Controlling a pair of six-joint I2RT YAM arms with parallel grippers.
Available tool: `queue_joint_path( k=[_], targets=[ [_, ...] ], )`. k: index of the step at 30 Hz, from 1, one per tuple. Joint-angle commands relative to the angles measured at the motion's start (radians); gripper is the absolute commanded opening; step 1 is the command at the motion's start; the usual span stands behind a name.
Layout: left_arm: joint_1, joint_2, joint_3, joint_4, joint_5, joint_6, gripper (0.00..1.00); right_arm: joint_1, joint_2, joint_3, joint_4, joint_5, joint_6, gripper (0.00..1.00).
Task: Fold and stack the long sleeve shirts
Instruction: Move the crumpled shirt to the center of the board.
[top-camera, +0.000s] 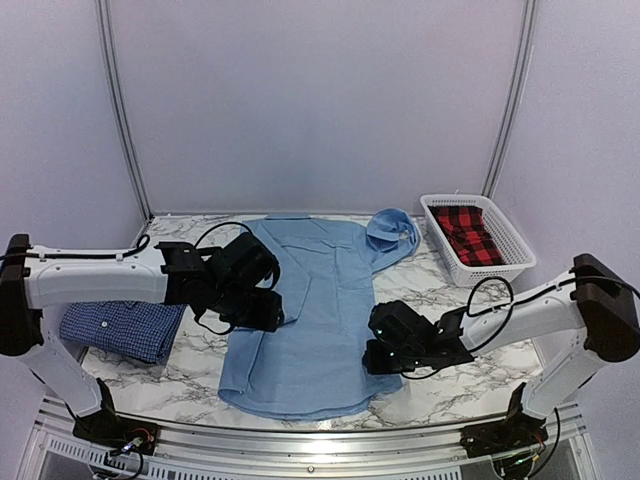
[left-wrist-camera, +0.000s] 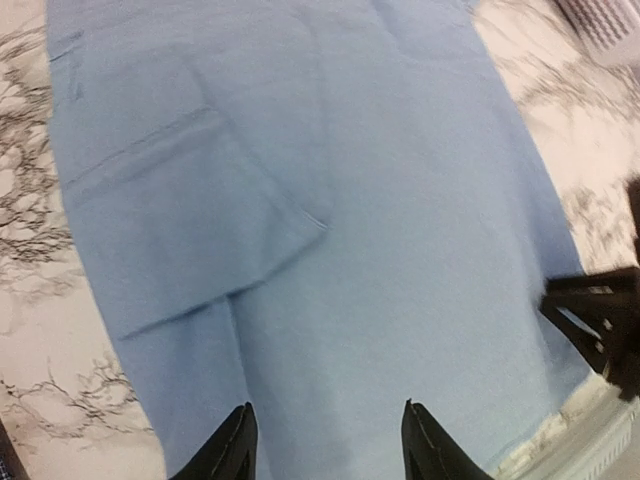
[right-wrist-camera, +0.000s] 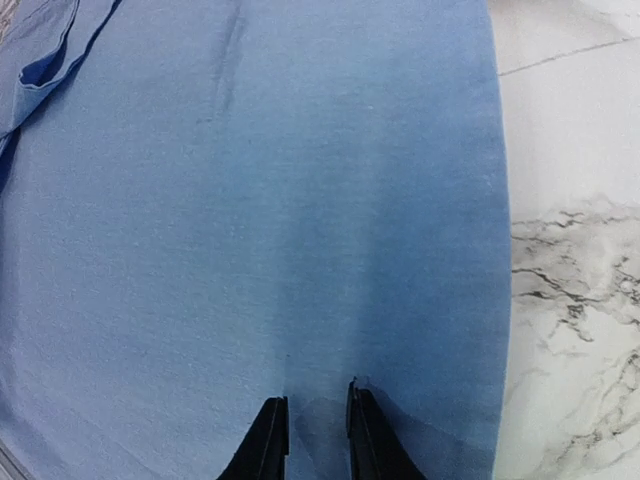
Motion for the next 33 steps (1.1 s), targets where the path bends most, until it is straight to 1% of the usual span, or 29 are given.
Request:
queue_joint_path(
  k=[1, 5, 10, 18, 23, 29, 31, 33],
  targets=[
    [0.12, 0.089, 0.039, -0.079, -0.123, 0.069, 0.53, -0.026, -0.069, -0.085, -0.024, 0.023, 0.068, 0.22],
    [0.25, 0.18, 0.097, -0.06, -0.116, 0.074, 0.55, -0.058, -0.155, -0.154, -0.064, 0.042, 0.091, 0.23],
    [0.317, 0.363, 0.258, -0.045, -0.096, 0.108, 0.56, -0.108, -0.28, -0.229, -0.117, 0.048, 0.095, 0.23],
    [0.353, 0.62, 0.472, -0.046, -0.068, 0.125, 0.55, -0.141, -0.394, -0.282, -0.198, 0.067, 0.096, 0.26],
    [0.355, 0.75, 0.616, -0.054, 0.003, 0.126, 0.55, -0.253, -0.457, -0.296, -0.219, 0.038, 0.025, 0.26],
    [0.353, 0.907, 0.854, -0.077, 0.109, 0.11, 0.55, -0.422, -0.484, -0.262, -0.247, -0.004, -0.104, 0.27],
    [0.354, 0.928, 0.905, -0.085, 0.121, 0.102, 0.55, -0.444, -0.484, -0.237, -0.255, -0.004, -0.127, 0.27],
    [0.353, 0.915, 0.919, -0.085, 0.114, 0.103, 0.57, -0.446, -0.476, -0.204, -0.274, 0.005, -0.148, 0.28]
  ],
)
